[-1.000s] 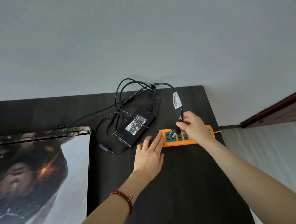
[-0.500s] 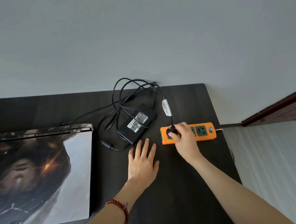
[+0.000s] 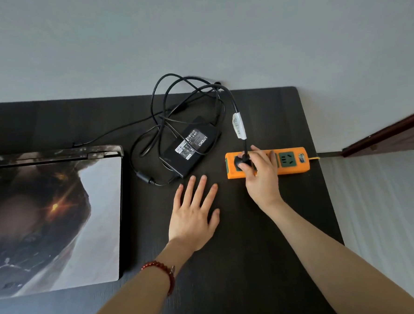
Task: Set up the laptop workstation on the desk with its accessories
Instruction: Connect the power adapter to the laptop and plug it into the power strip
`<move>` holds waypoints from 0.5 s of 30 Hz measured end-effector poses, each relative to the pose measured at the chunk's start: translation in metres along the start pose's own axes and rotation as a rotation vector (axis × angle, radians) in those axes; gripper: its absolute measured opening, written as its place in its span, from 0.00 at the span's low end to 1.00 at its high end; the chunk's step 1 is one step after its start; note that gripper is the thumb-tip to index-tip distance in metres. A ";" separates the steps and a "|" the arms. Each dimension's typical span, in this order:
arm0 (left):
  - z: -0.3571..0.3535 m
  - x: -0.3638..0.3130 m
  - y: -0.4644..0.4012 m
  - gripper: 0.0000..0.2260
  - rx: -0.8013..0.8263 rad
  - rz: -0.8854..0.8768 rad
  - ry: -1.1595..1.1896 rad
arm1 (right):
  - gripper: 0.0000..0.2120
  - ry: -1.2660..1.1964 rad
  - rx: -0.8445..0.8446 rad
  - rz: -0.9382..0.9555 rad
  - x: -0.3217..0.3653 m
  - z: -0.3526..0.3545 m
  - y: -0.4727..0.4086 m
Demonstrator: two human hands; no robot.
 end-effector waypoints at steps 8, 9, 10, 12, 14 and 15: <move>-0.003 0.000 0.000 0.25 -0.045 0.005 -0.004 | 0.08 0.136 -0.062 0.030 0.003 -0.010 0.007; -0.003 0.000 -0.001 0.25 -0.059 0.003 -0.001 | 0.08 0.165 -0.066 0.032 0.004 -0.011 0.008; -0.002 0.000 0.000 0.25 -0.072 0.000 0.005 | 0.09 0.196 -0.068 0.029 0.005 -0.012 0.009; -0.002 0.001 0.001 0.25 -0.087 -0.003 0.026 | 0.11 0.238 -0.069 0.016 0.008 -0.014 0.011; -0.002 0.002 0.001 0.25 -0.089 0.001 0.063 | 0.16 0.248 -0.066 -0.014 0.014 -0.013 0.019; -0.001 0.002 0.001 0.24 -0.087 0.011 0.084 | 0.20 0.248 -0.053 -0.036 0.016 -0.012 0.027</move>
Point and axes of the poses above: each hand's wrist, its own y-axis away from the middle knuckle, its own z-axis out of the back of the hand, x = y × z, the point moved 3 cm from there along -y, towards the middle knuckle, and after that the axes turned 13 degrees about y, right-handed, at the moved point
